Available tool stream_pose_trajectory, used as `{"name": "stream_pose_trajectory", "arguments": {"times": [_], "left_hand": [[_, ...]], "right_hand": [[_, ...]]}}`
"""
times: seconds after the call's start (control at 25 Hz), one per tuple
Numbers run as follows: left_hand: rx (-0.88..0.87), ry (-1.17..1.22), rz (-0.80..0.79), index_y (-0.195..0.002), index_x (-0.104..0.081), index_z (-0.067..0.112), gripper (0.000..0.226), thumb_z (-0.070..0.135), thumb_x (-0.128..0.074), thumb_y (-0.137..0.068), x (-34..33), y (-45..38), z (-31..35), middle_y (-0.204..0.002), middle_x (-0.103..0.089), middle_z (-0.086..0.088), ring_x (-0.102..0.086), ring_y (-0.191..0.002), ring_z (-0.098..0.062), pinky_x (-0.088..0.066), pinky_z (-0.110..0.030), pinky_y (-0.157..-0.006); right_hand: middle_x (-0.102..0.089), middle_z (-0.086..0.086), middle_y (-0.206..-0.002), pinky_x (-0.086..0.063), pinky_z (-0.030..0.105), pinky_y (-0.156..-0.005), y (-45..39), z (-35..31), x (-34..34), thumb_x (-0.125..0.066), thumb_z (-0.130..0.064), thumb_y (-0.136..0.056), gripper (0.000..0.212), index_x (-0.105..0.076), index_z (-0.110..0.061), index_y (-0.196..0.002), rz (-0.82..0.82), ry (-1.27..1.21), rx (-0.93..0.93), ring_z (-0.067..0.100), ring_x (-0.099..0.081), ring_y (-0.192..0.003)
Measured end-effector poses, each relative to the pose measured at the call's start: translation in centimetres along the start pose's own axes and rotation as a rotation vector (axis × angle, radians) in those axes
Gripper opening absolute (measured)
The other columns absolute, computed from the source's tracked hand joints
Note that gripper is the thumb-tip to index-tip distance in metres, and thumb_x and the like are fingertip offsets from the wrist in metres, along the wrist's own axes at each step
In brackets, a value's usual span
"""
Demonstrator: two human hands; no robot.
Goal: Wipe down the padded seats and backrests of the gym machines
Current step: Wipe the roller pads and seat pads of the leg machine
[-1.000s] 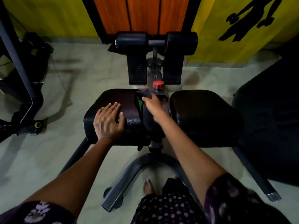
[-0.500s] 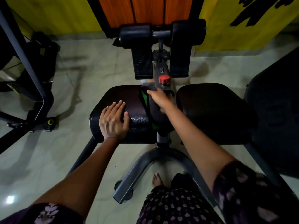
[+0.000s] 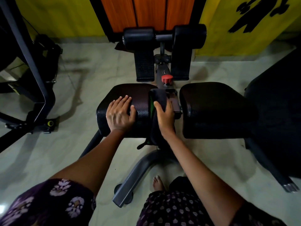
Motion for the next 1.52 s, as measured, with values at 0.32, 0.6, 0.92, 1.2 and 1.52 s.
{"name": "stream_pose_trajectory", "arguments": {"times": [0.32, 0.6, 0.92, 1.2, 1.52], "left_hand": [[0.088, 0.088, -0.164, -0.107, -0.070, 0.008, 0.054, 0.040, -0.034, -0.084, -0.7, -0.5, -0.3, -0.113, -0.069, -0.011, -0.062, -0.111, -0.028, -0.040, -0.039, -0.100], [0.196, 0.067, -0.369, -0.141, -0.040, 0.008, 0.048, 0.033, -0.034, -0.101, -1.0, 1.6, 0.5, -0.150, -0.036, -0.008, -0.022, -0.143, -0.023, -0.005, -0.040, -0.117], [0.083, 0.380, -0.446, -0.138, -0.042, 0.006, 0.048, 0.019, -0.054, -0.093, 2.7, 8.0, 8.0, -0.143, -0.043, -0.011, -0.038, -0.134, -0.027, -0.020, -0.041, -0.117], [-0.075, 0.607, -0.562, -0.115, -0.060, 0.003, 0.027, 0.014, -0.058, -0.091, 7.1, 14.7, 17.5, -0.118, -0.062, -0.016, -0.061, -0.104, -0.028, -0.049, -0.037, -0.090], [-0.325, 0.676, -0.702, -0.121, -0.057, 0.008, 0.028, 0.018, -0.054, -0.094, 14.2, 26.9, 27.7, -0.126, -0.057, -0.012, -0.060, -0.108, -0.025, -0.051, -0.042, -0.091]], "right_hand": [[-0.059, 0.015, -0.125, -0.034, 0.013, -0.076, 5.3, 3.1, 2.8, -0.047, -0.021, -0.099, 0.040, -0.048, 0.000, -0.133, 0.162, -0.046, -0.069, 0.026, -0.055, -0.115], [-0.066, 0.017, -0.106, -0.045, 0.032, -0.082, 7.8, 4.8, 7.3, -0.055, -0.017, -0.095, 0.024, -0.062, 0.000, -0.110, -0.013, 0.112, -0.139, 0.030, -0.060, -0.102], [-0.061, 0.005, -0.100, -0.039, 0.024, -0.073, 12.2, 0.1, 14.5, -0.054, -0.016, -0.096, 0.024, -0.061, -0.007, -0.117, -0.017, 0.157, -0.025, 0.021, -0.057, -0.095], [-0.067, 0.015, -0.101, -0.041, 0.030, -0.072, 20.7, 1.4, 24.5, -0.057, -0.018, -0.094, 0.017, -0.064, -0.005, -0.102, 0.131, 0.200, -0.015, 0.029, -0.061, -0.096], [-0.063, 0.008, -0.095, -0.041, 0.027, -0.073, 35.8, 2.3, 34.7, -0.061, -0.012, -0.091, 0.017, -0.065, -0.004, -0.105, 0.342, 0.130, 0.053, 0.021, -0.058, -0.091]]}}
Point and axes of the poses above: each hand's wrist, its own y-axis away from the middle knuckle, its own x-axis out of the back of the hand, z = x × y, the point moved 9 cm from there along -y, towards the middle knuckle
